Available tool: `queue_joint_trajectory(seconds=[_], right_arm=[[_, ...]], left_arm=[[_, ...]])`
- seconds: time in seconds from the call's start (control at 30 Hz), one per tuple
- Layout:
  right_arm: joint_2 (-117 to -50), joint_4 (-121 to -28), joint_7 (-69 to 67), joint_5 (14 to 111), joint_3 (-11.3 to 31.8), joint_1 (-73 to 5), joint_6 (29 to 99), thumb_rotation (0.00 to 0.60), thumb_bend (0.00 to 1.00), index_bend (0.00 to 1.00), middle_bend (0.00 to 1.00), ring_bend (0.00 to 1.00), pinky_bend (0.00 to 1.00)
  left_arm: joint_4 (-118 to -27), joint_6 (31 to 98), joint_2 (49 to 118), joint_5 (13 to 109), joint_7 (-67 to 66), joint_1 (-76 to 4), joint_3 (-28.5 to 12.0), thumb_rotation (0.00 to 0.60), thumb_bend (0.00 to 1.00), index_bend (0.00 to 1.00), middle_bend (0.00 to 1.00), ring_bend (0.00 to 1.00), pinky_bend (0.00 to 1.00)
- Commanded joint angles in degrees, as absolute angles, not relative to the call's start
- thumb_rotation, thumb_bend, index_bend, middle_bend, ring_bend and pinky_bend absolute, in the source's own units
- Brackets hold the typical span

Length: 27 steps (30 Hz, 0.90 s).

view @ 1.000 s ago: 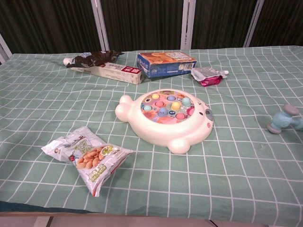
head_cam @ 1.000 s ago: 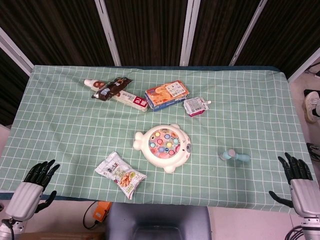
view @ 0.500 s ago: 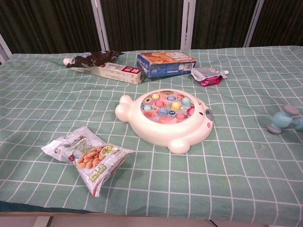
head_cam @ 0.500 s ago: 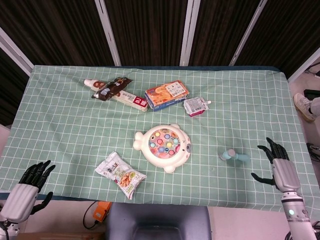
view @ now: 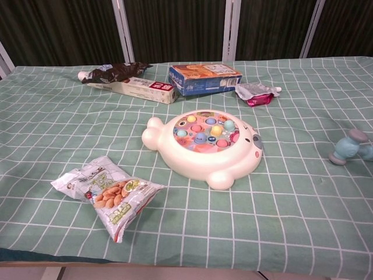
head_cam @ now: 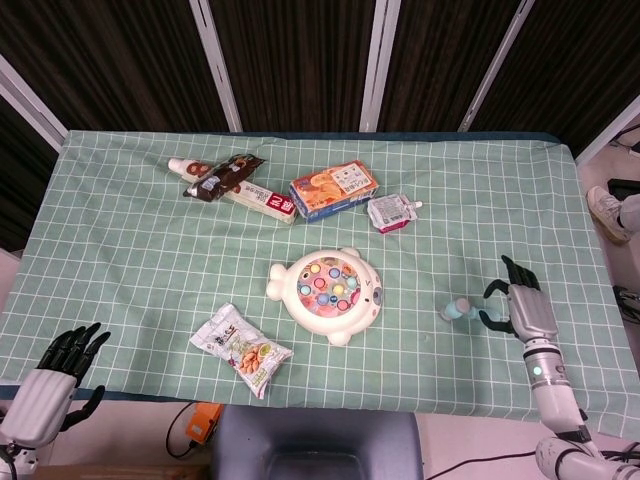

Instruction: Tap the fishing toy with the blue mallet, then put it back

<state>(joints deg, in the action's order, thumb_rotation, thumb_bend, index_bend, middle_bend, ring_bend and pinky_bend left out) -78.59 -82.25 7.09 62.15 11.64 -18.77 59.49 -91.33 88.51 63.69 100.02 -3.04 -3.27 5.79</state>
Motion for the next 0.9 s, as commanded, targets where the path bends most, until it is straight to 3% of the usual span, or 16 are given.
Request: queue_joint_trajectory(seconds=[0.03, 0.9], right_arm=[[-79.0, -81.3, 6.4, 62.0, 11.0, -19.6, 57.6, 0.6, 0.46, 0.6, 0.05, 0.0, 0.0], [-81.9, -78.0, 7.6, 61.4, 9.3, -21.7, 56.5, 0.6, 0.47, 0.62, 0.07, 0.0, 0.0]], left_arm=[[-91.4, 88.4, 63.7, 100.0, -3.1, -3.3, 5.7, 0.6, 0.39, 0.0, 0.0, 0.0, 0.11], [-91.3, 88.4, 63.7, 100.2, -3.0, -3.2, 5.7, 0.6, 0.39, 0.0, 0.0, 0.0, 0.11]])
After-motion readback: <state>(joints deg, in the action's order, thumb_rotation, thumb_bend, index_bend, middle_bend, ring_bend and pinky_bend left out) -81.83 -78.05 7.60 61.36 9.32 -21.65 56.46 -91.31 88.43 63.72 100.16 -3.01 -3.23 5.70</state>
